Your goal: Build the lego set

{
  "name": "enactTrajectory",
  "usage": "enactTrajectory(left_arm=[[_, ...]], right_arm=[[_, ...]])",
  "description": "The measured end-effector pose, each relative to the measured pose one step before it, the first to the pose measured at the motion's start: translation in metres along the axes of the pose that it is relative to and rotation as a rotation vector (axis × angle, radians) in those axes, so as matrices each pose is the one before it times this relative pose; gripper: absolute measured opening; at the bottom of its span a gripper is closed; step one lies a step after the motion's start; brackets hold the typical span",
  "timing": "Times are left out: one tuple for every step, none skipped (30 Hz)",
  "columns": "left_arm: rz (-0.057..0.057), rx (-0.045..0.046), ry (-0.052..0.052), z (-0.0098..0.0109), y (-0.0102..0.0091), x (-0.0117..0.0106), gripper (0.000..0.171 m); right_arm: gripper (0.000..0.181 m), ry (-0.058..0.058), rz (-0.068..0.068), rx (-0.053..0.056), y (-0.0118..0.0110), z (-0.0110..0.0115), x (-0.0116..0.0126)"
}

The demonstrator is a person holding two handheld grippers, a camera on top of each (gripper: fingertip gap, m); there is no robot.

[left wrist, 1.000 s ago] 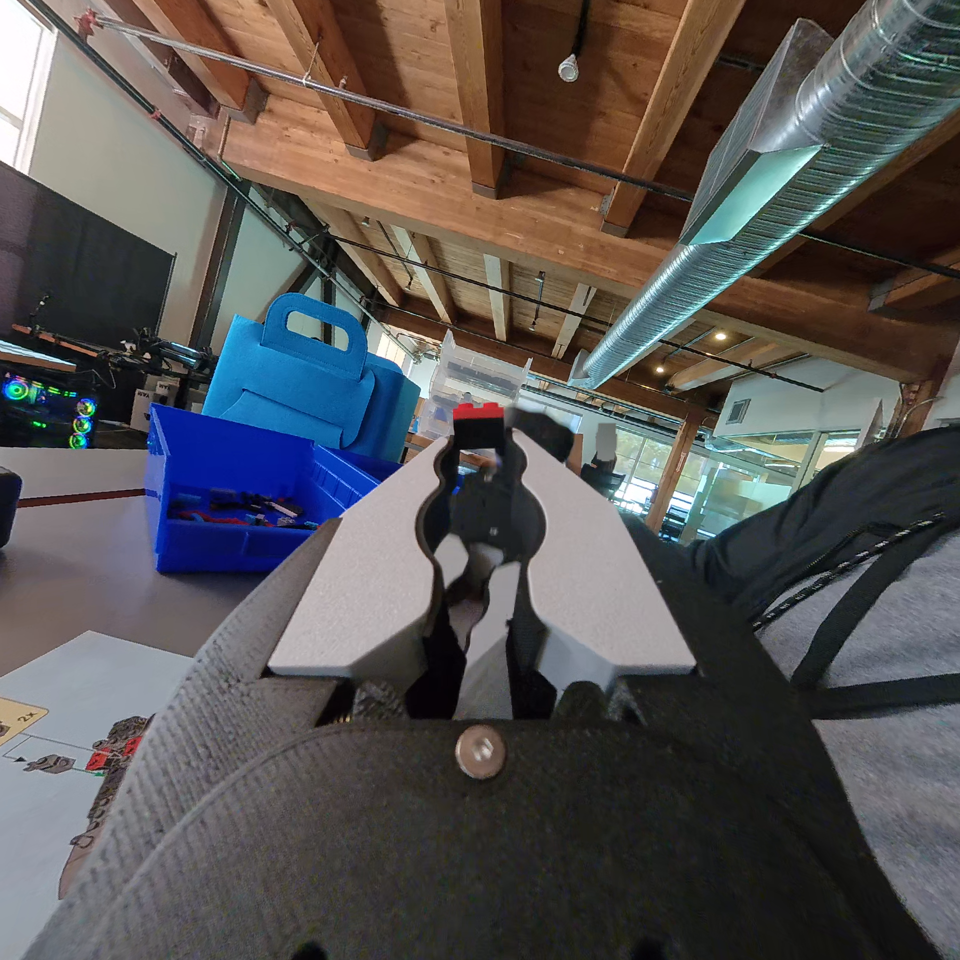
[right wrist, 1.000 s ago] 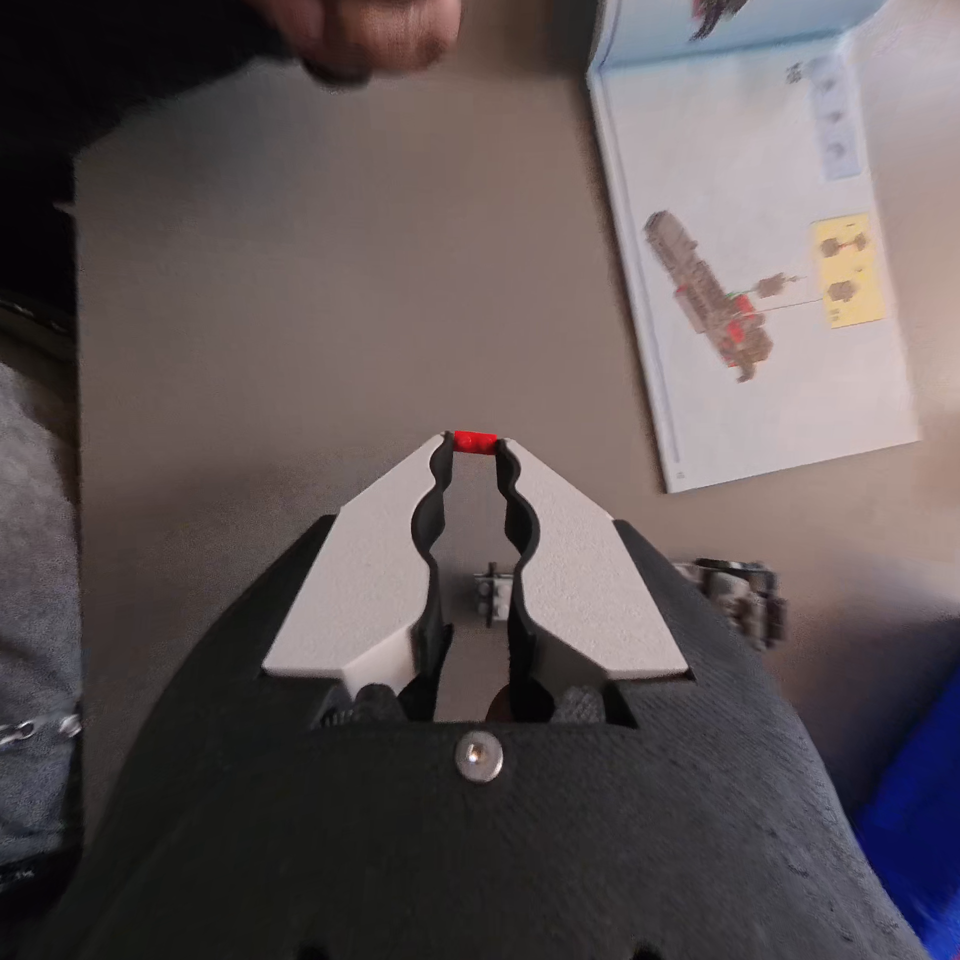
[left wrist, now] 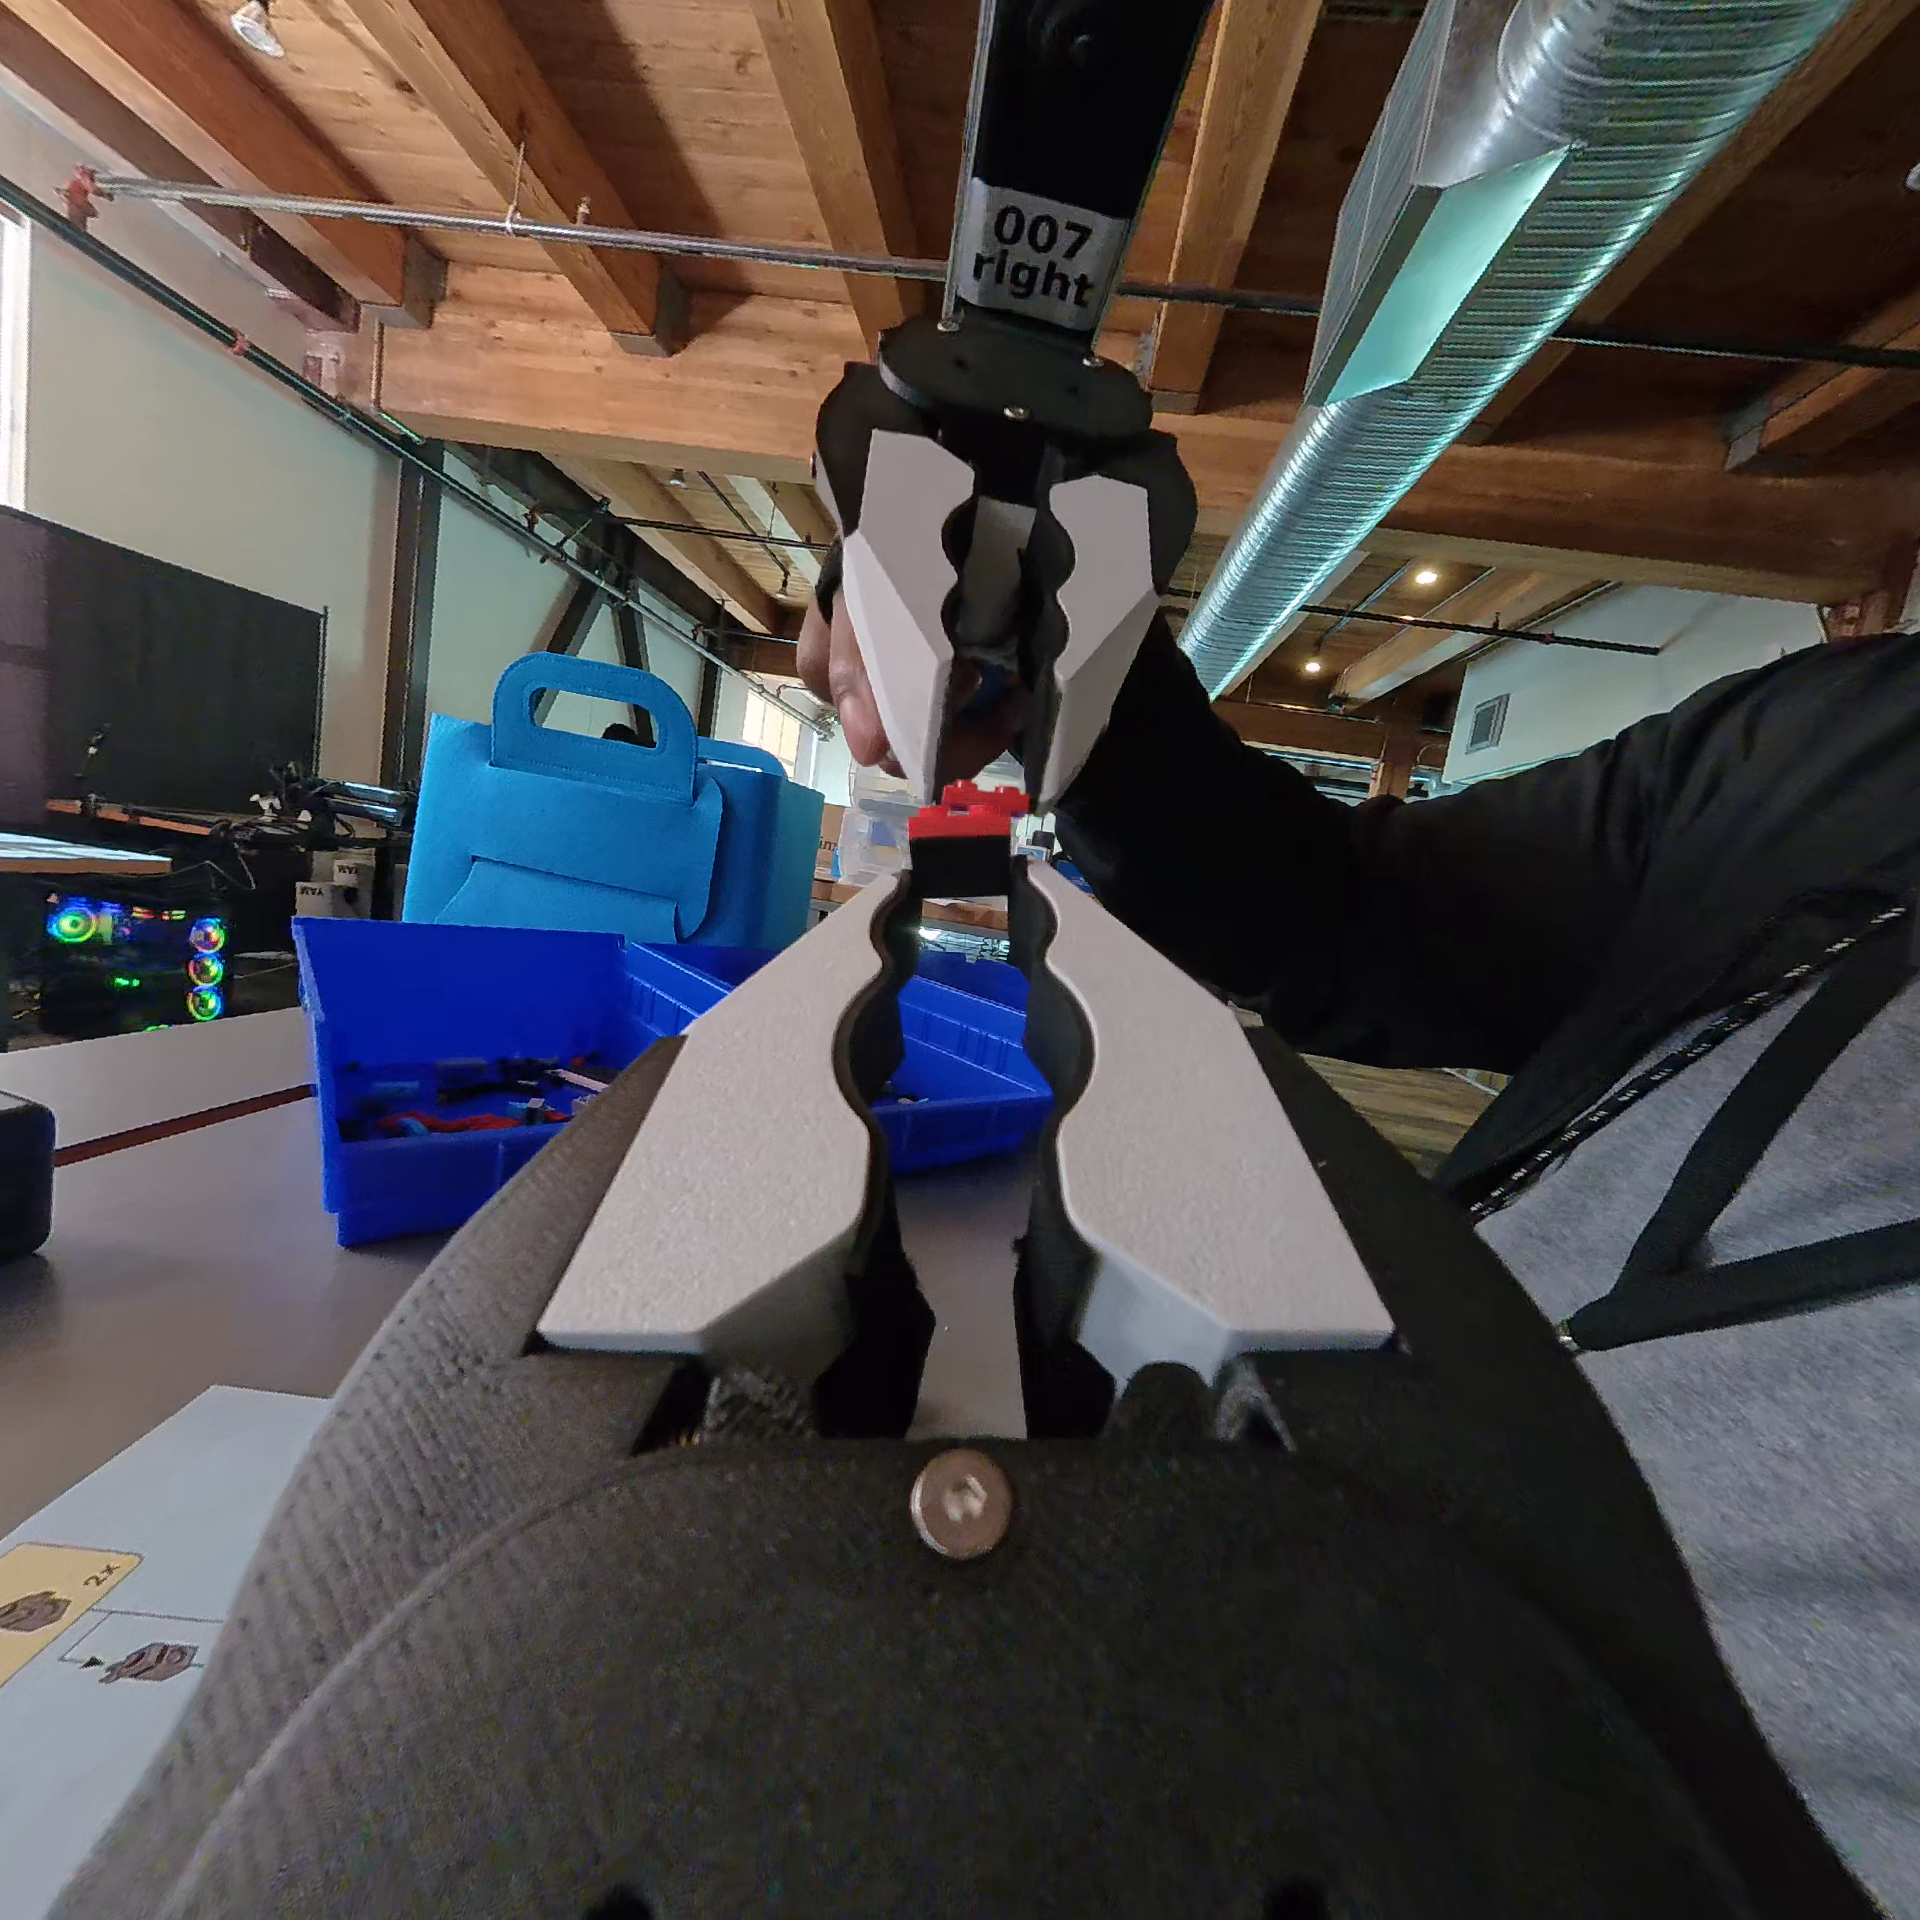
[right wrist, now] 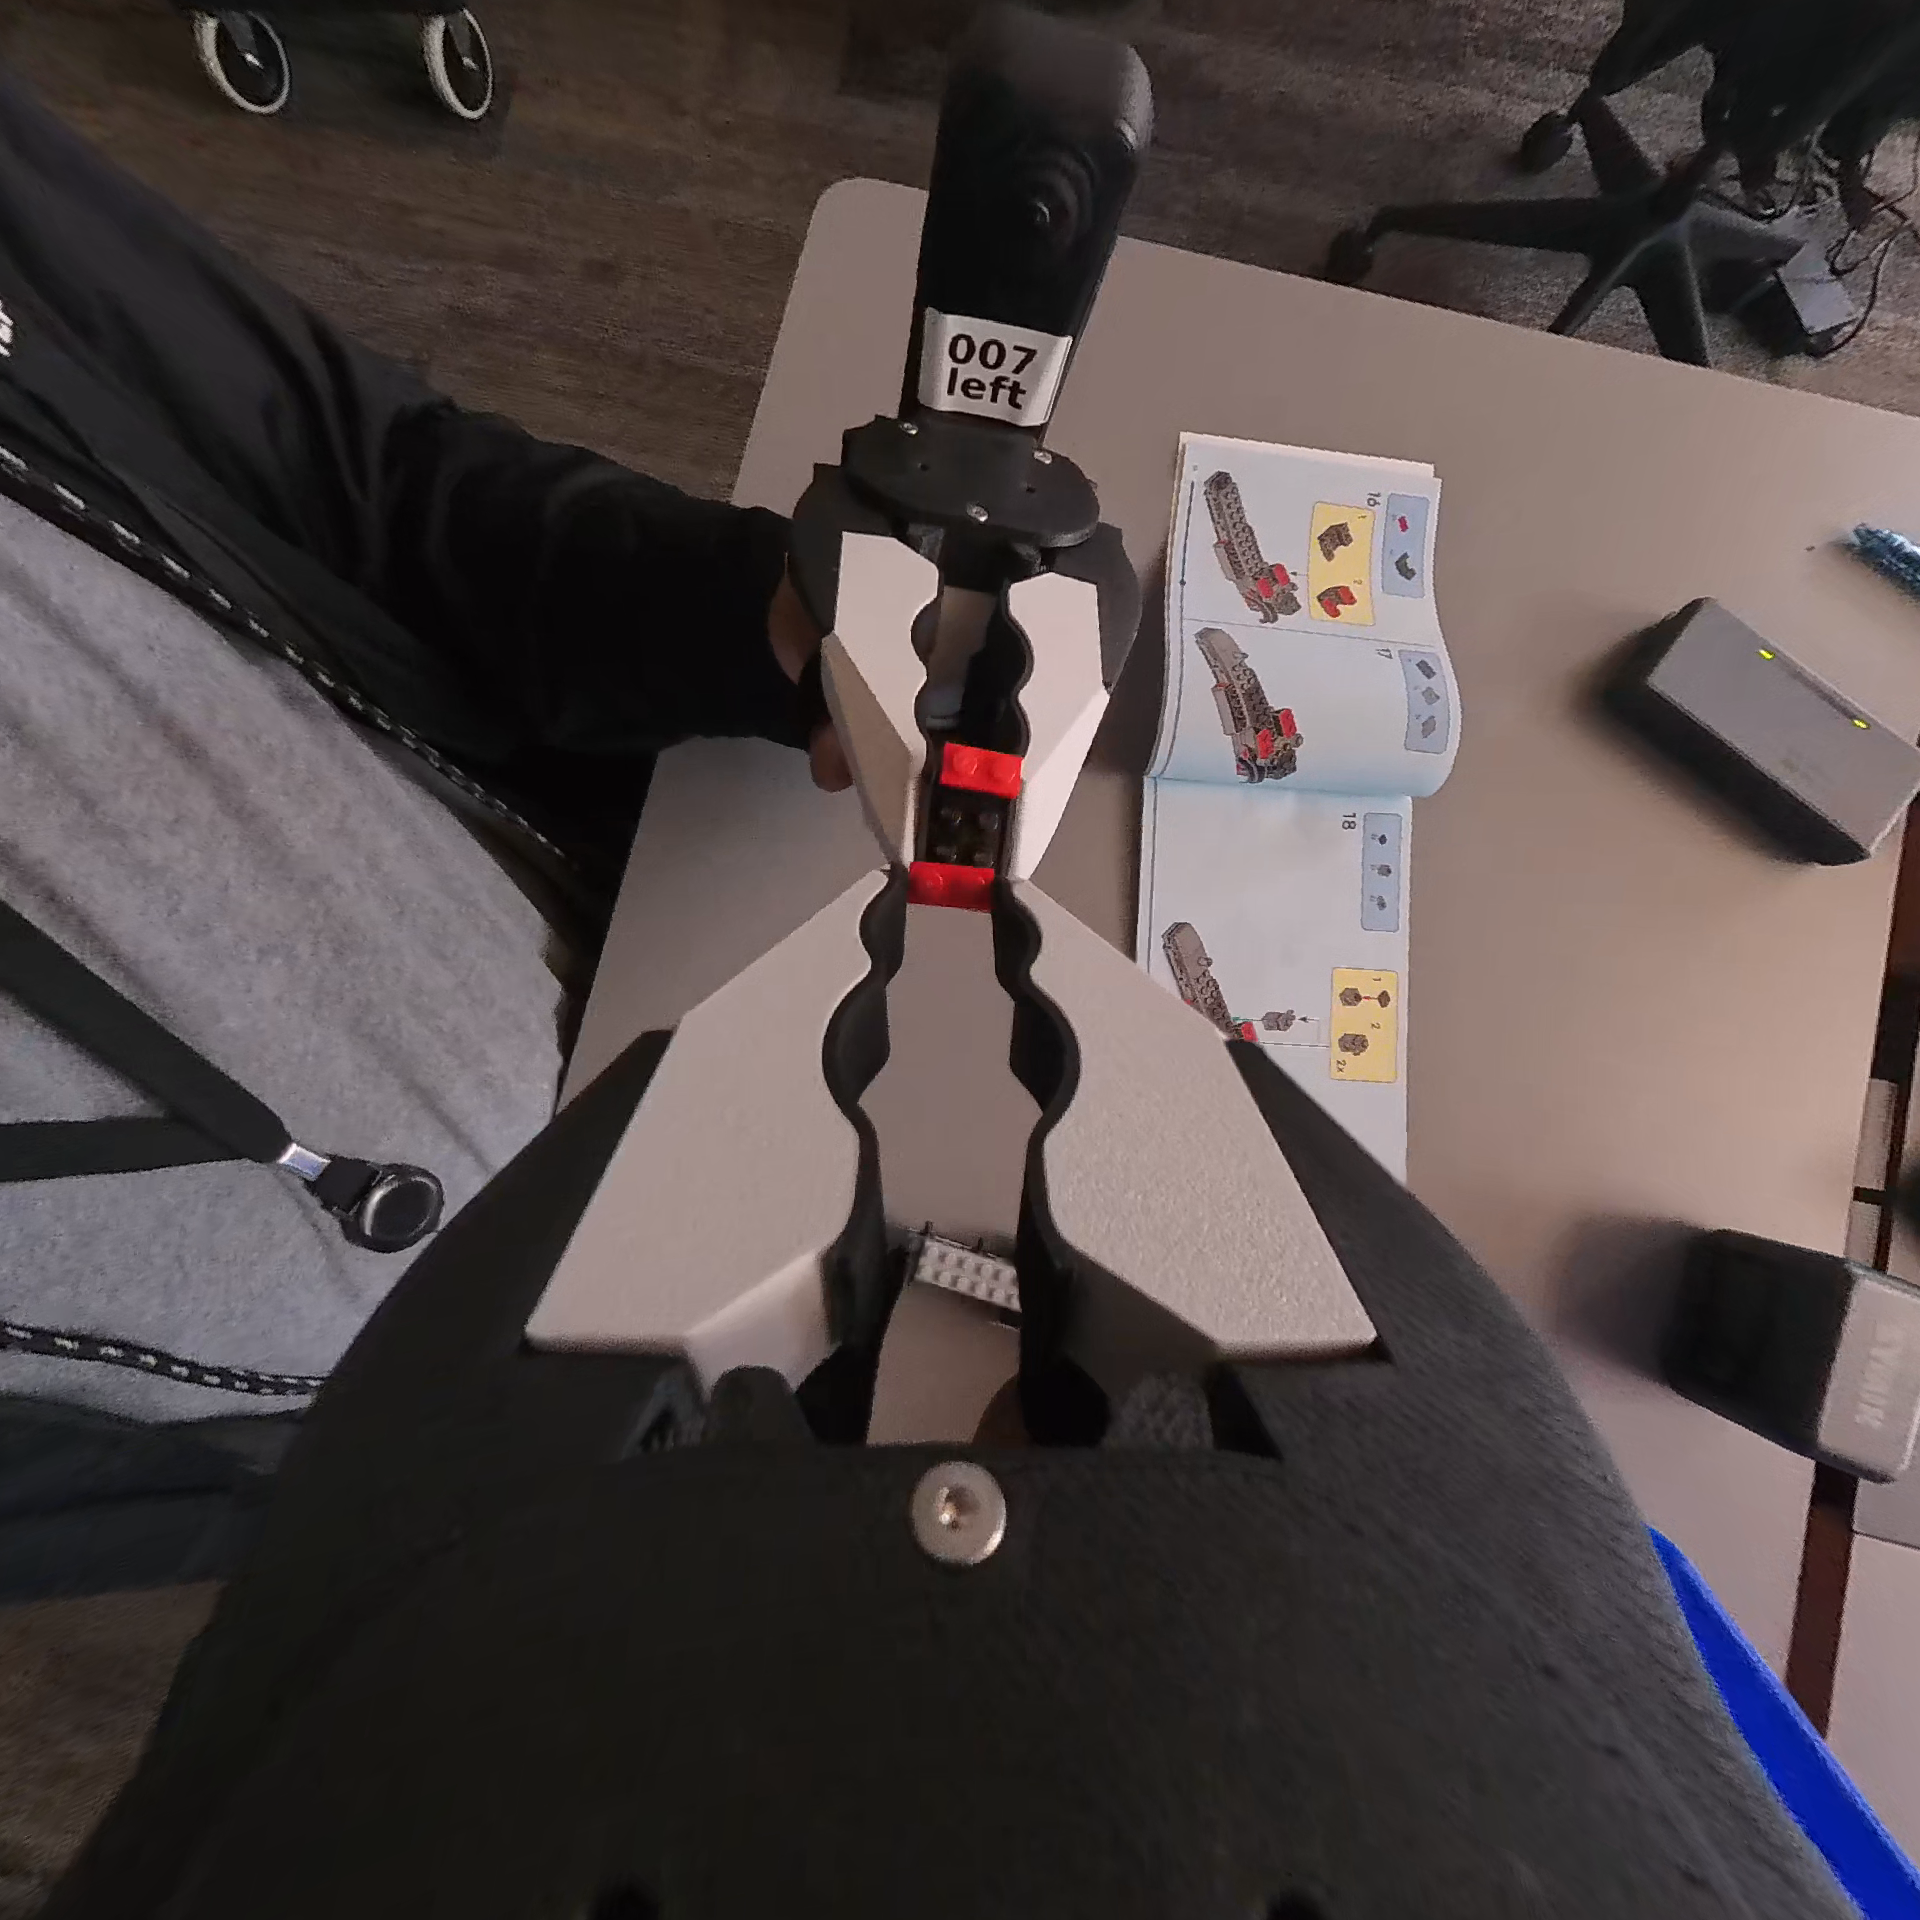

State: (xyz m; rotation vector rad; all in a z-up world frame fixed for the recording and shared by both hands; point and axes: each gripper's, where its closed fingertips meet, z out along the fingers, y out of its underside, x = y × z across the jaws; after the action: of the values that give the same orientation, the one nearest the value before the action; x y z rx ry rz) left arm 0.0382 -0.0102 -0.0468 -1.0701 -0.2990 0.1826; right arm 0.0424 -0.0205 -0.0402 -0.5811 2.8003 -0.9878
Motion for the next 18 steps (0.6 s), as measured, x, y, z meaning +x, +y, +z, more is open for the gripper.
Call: enactTrajectory(left_arm=[[0.0029, -0.00175, 0.0017, 0.00028, 0.0003, 0.00049, 0.017], [0.003, -0.001, 0.0019, 0.00027, 0.00006, 0.0006, 0.017], [0.0026, 0.00014, 0.0012, 0.00014, -0.00011, 0.00044, 0.017], [0.0017, 0.00002, 0.0001, -0.00005, -0.00009, 0.00019, 0.017], [0.0008, 0.00077, -0.0006, -0.00015, -0.0002, -0.00009, 0.017], [0.0, 0.00214, 0.001, -0.00013, -0.00044, 0.00015, 0.017], [0.0003, 0.00211, 0.0025, -0.00008, -0.00039, 0.00046, 0.017], [0.0021, -0.00228, -0.0001, 0.00003, 0.00023, 0.00012, 0.017], [0.003, -0.00095, -0.0005, 0.00018, 0.00009, 0.00012, 0.017], [0.0019, -0.00066, 0.0014, 0.00007, 0.00009, 0.00043, 0.017], [0.001, 0.00063, 0.0024, 0.00018, -0.00022, 0.00041, 0.017], [0.0009, 0.00021, 0.0001, 0.00007, 0.00002, 0.00008, 0.017], [0.0002, 0.00033, 0.0002, -0.00002, -0.00018, 0.0, 0.017], [0.0007, 0.00089, 0.0013, 0.00008, -0.00021, 0.00024, 0.017], [0.0011, 0.00049, 0.0009, 0.00002, -0.00016, 0.00026, 0.017], [0.001, 0.00035, 0.0004, 0.00004, -0.00014, 0.00009, 0.017], [-0.0001, 0.00037, 0.0006, 0.00003, -0.00005, 0.00009, 0.017], [-0.0005, 0.00153, 0.0013, 0.00011, -0.00021, 0.00022, 0.017]], right_arm=[[0.018, -0.0037, 0.0001, -0.0037, 0.00052, 0.00088, -0.00068], [0.018, -0.0028, 0.002, -0.0023, 0.00039, 0.0008, -0.00053], [0.018, -0.0009, 0.0024, -0.0034, 0.0005, 0.00063, 0.00003], [0.018, 0.0009, 0.0007, -0.0016, 0.00035, 0.00043, 0.00028], [0.018, 0.0003, 0.001, 0.0004, -0.00003, 0.00039, 0.00027], [0.018, -0.0004, 0.0028, 0.0001, 0.00017, 0.00038, 0.00032], [0.018, -0.0009, 0.0024, -0.001, 0.00027, 0.00034, 0.0001], [0.018, -0.0006, 0.0006, -0.0005, 0.00017, 0.00027, 0.00013], [0.018, -0.0005, 0.0007, -0.0004, 0.00013, 0.00016, 0.00002], [0.018, -0.0007, 0.0014, -0.0002, -0.00006, 0.00005, 0.00007], [0.018, -0.0019, 0.0009, 0.0005, -0.00008, 0.00004, -0.00011], [0.018, -0.0016, 0.0004, 0.0002, -0.00004, 0.00003, -0.00003], [0.018, -0.0005, -0.0002, -0.0003, -0.00016, -0.00012, -0.00002], [0.018, -0.0007, -0.0012, 0.0003, -0.00022, -0.00009, -0.0002], [0.018, -0.001, -0.0016, 0.0001, -0.00015, -0.00014, -0.00034], [0.018, -0.0004, -0.0008, -0.0005, -0.00019, -0.00009, -0.00015], [0.018, -0.0008, -0.0004, -0.0006, -0.00018, 0.00004, -0.00019], [0.018, -0.0021, -0.0009, -0.0012, 0.00009, 0.0001, -0.00038]])
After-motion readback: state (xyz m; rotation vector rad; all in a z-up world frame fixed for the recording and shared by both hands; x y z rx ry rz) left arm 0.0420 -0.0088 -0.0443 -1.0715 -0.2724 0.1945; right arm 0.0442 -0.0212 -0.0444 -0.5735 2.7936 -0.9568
